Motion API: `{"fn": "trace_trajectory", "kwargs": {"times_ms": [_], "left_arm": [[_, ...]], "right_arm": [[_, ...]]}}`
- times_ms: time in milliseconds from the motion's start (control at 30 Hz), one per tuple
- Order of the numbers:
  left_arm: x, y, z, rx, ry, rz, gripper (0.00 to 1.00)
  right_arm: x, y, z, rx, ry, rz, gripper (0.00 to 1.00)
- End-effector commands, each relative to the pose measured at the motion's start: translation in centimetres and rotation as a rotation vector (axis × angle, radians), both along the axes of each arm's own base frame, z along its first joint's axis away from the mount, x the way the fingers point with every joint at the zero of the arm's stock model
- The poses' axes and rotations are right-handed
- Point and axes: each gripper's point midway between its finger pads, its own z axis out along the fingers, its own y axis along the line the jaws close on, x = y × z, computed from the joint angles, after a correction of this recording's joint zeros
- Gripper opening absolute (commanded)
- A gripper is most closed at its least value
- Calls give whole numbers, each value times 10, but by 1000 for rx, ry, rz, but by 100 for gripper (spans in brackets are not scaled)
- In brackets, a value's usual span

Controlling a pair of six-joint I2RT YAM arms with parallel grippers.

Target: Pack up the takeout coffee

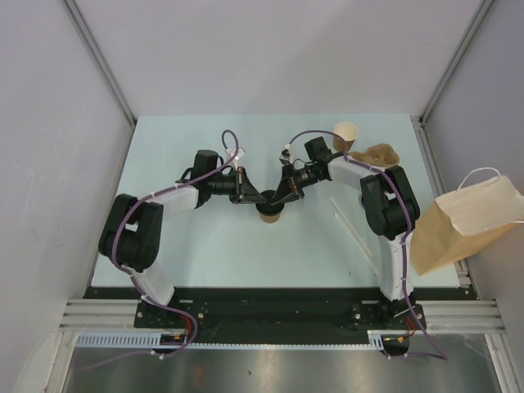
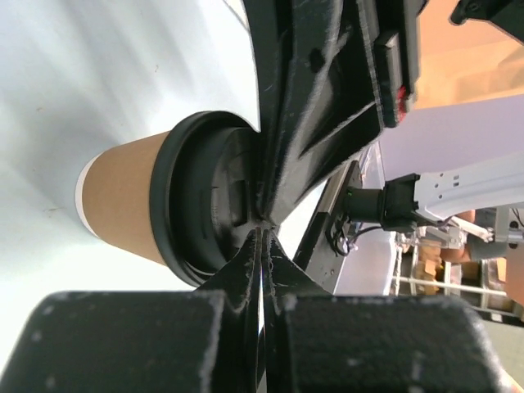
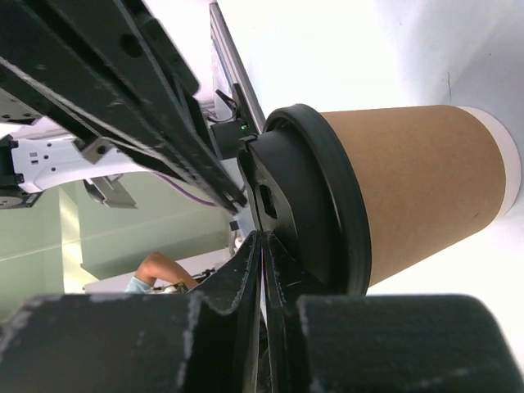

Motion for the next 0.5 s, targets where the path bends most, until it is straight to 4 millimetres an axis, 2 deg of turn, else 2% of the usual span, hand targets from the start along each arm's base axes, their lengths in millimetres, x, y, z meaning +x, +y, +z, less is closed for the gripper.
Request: {"fn": "trace_trajectory", "kwargs": {"times_ms": [0, 67, 167, 300, 467], "left_arm": [[2, 4, 29, -3, -125, 2, 0], [2, 1, 37, -27, -138, 2, 0], [8, -2, 31, -16, -122, 12, 0], [18, -1, 9, 39, -85, 33, 0], [22, -1, -19, 80, -22, 48, 0]], "right_arm": [[-3, -5, -52, -197, -109, -17, 11], [-6, 0, -39, -154, -117, -4, 11], [-5, 5, -16, -103, -151, 4, 12], [-3, 6, 4, -82, -191, -9, 12], [-1, 2, 11, -76, -193, -21, 13]]}}
